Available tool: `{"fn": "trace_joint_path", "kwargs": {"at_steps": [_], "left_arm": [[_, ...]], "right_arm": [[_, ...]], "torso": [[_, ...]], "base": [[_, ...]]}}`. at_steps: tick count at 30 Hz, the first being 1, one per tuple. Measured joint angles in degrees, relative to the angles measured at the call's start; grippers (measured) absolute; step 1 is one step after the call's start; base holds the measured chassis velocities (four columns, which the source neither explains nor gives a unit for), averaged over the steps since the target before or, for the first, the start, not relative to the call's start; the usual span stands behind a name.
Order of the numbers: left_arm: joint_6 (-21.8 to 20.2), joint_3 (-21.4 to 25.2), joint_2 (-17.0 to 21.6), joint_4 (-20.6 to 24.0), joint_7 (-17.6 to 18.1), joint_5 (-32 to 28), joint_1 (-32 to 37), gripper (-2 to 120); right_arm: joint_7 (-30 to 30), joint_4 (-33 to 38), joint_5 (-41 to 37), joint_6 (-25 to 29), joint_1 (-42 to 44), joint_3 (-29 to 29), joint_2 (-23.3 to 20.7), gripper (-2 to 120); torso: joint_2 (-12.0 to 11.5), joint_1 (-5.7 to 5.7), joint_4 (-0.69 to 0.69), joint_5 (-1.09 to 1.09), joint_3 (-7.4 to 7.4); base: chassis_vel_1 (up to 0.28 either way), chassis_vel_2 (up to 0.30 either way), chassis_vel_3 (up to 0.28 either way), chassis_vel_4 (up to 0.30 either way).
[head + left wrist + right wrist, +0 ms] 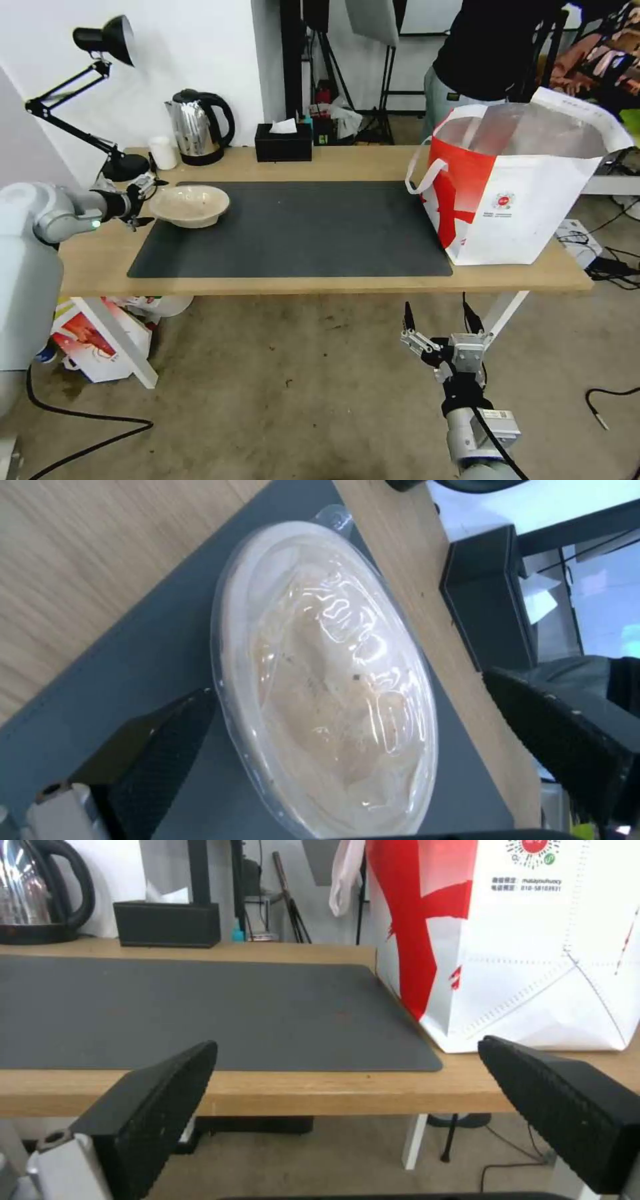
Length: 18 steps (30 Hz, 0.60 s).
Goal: Pick up the trash from the table and place it into the takeout bag.
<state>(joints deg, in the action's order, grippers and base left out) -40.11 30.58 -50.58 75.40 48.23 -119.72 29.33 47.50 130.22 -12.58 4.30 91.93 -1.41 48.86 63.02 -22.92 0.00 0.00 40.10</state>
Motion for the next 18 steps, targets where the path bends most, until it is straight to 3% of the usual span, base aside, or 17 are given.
{"fn": "trace_joint_path", "kwargs": {"at_steps": [18], "left_arm": [[-0.01,-0.94,-1.34,-3.68,-1.16,1.49,-1.81,100]], "right_arm": [[0.00,0.00,0.00,0.00,0.00,0.00,0.00,100]], "torso": [[0.00,0.00,0.00,0.00,0.00]], "base": [[0.000,0.000,0.000,0.000]]}}
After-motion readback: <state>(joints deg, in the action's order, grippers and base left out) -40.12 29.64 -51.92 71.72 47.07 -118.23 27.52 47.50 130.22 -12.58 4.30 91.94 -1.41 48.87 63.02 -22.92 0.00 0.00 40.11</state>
